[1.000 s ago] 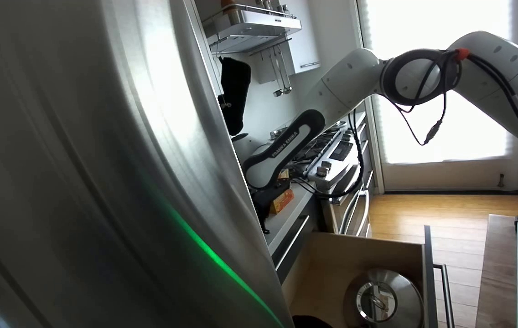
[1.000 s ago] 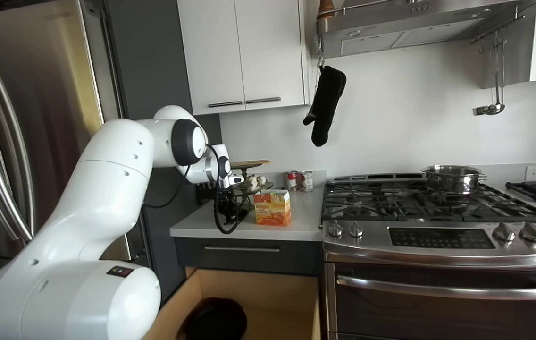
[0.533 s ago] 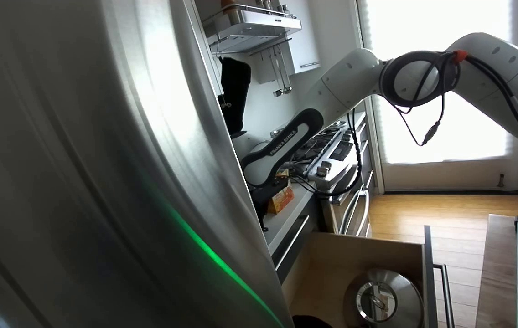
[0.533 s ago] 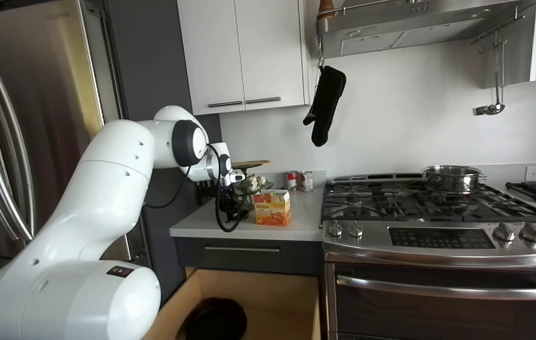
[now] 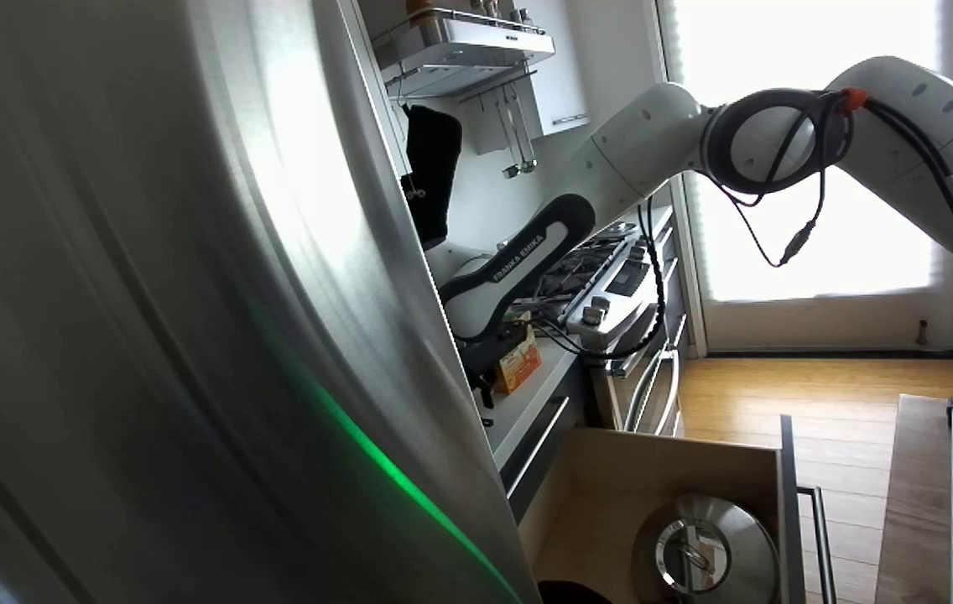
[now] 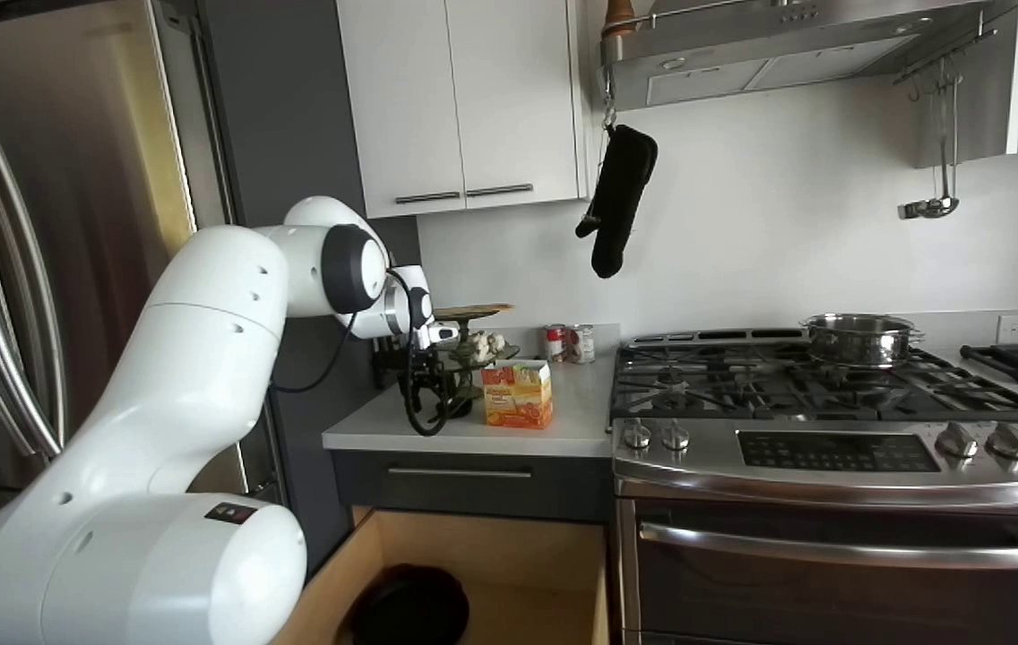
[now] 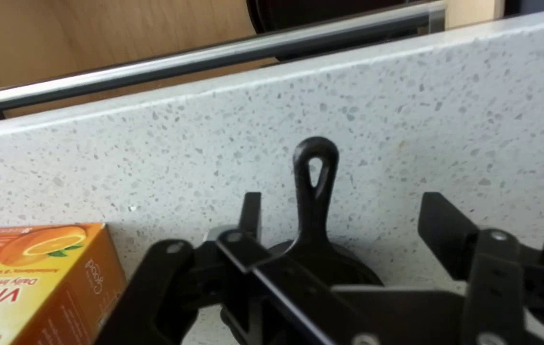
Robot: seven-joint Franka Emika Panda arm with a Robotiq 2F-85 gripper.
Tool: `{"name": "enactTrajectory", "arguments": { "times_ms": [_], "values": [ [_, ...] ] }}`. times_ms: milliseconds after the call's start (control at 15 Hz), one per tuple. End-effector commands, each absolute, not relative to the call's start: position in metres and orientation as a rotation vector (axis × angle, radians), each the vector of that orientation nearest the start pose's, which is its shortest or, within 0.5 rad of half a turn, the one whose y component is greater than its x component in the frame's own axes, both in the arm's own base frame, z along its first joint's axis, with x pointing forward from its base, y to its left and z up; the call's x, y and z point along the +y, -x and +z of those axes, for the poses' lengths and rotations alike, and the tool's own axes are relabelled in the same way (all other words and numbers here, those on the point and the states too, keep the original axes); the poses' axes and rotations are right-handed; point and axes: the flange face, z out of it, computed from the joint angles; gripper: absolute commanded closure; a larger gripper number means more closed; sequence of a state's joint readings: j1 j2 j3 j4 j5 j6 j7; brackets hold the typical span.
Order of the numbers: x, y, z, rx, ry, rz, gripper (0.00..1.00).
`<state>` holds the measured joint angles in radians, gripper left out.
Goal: Pick up the black measuring spoon from the open drawer and put it on the kitchen counter
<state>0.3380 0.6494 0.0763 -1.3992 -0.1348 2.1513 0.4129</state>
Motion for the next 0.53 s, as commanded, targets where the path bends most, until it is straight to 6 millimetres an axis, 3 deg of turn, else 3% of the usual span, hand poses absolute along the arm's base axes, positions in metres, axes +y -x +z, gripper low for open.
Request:
{"name": "enactTrajectory", "arguments": {
  "times_ms": [0, 467],
  "values": [
    [0.288, -0.651, 0.352, -0.066, 3.197, -0.143, 0.0],
    [0.298, -0.561, 0.373, -0.137, 3.325, -0.14, 0.0]
  ]
}}
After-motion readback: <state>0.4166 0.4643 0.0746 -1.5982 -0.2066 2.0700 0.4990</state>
